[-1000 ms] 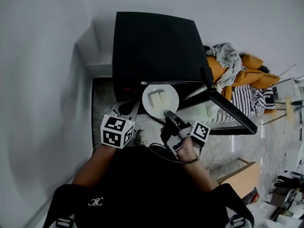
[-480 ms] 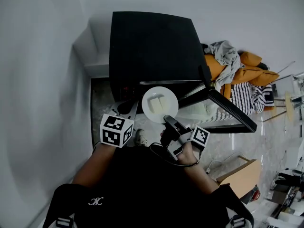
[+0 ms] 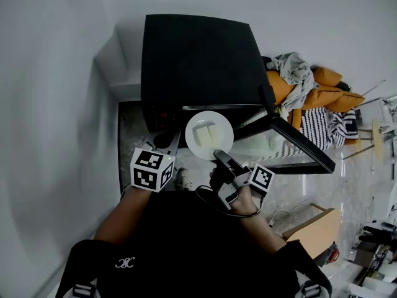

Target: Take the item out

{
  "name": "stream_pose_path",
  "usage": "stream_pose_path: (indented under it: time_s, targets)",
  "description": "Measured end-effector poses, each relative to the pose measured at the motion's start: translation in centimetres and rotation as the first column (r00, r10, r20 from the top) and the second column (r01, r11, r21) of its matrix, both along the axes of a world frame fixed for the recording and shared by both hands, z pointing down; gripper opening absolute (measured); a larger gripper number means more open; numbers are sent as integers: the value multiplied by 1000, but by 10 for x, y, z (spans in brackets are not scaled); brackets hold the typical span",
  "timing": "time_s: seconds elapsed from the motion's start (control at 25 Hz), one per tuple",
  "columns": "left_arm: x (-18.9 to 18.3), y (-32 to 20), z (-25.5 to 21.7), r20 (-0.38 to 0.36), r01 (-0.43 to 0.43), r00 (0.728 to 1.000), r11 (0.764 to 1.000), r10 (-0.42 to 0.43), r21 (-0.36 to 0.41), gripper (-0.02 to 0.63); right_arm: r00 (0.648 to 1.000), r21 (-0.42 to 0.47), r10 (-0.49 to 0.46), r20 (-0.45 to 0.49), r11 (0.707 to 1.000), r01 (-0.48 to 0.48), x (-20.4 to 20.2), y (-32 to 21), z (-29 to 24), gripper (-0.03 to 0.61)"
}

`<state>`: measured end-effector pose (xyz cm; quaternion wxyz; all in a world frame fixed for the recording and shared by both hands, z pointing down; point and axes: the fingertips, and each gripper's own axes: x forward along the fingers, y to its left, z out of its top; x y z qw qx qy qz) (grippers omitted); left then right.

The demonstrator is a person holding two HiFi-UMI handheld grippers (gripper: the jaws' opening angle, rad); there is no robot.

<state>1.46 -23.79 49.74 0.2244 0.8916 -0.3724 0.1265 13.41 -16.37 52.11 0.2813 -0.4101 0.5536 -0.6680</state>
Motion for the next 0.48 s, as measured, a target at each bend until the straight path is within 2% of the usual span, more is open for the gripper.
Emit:
stream_pose_path:
  time_s: [0.48]
  targets:
    - [-5, 4, -3, 5, 16, 1000, 1000, -16, 2, 0, 1000, 4, -26, -8, 1000, 26, -3, -2, -3, 20]
